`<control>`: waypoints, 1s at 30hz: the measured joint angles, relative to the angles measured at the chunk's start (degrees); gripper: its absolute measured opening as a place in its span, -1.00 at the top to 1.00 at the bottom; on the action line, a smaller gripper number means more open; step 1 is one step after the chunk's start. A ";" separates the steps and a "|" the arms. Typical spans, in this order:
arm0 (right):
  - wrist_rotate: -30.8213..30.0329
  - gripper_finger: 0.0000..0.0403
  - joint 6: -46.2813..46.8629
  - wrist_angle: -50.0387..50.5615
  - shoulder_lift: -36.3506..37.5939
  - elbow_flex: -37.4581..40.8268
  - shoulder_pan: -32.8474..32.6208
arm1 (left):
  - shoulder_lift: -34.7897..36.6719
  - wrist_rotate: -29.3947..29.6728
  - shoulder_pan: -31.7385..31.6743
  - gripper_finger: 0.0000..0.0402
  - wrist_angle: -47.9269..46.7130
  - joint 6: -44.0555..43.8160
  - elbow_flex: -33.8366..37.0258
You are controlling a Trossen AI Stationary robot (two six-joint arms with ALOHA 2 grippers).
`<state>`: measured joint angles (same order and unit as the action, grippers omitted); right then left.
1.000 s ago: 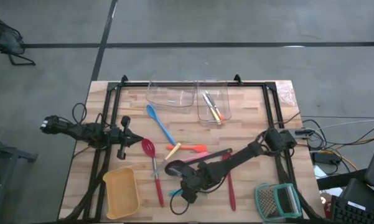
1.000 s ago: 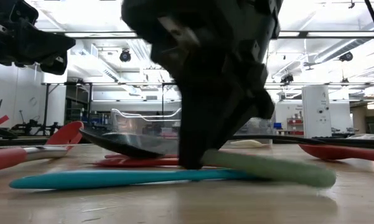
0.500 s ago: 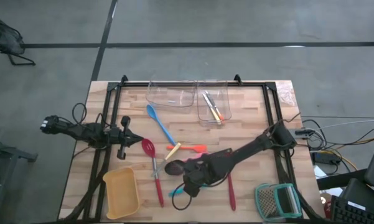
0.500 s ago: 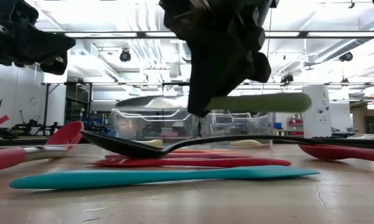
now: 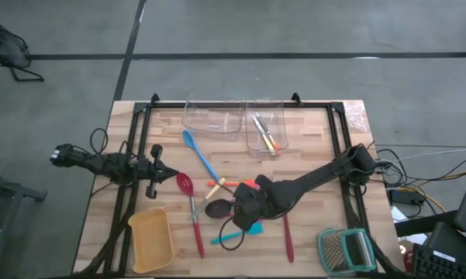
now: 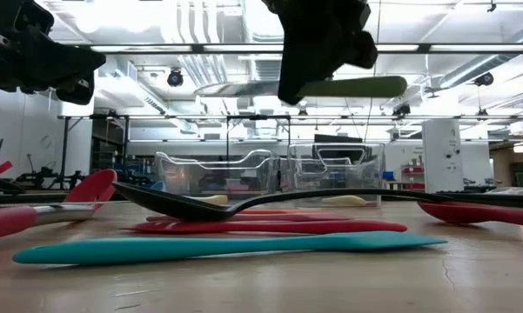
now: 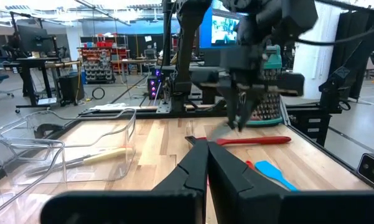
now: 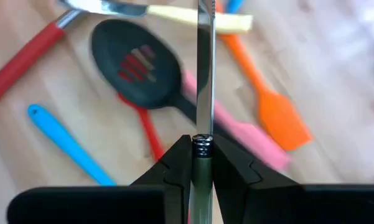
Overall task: Pick & Place Kitchen Items
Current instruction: Put the green knife into the right transparent bin
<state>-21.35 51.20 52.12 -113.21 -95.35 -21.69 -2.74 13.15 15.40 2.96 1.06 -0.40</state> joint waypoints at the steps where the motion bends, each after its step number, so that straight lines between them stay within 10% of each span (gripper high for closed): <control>1: -0.69 0.75 -0.02 0.32 0.42 0.00 0.13 | 0.00 0.02 0.02 0.94 0.00 0.00 -0.02; 30: -11.54 0.77 -4.67 15.09 8.75 0.11 9.26 | -0.02 0.00 0.00 0.94 0.02 0.00 -0.01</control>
<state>-32.89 46.53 67.21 -104.47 -95.24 -12.43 -2.76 13.15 15.40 2.98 1.06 -0.41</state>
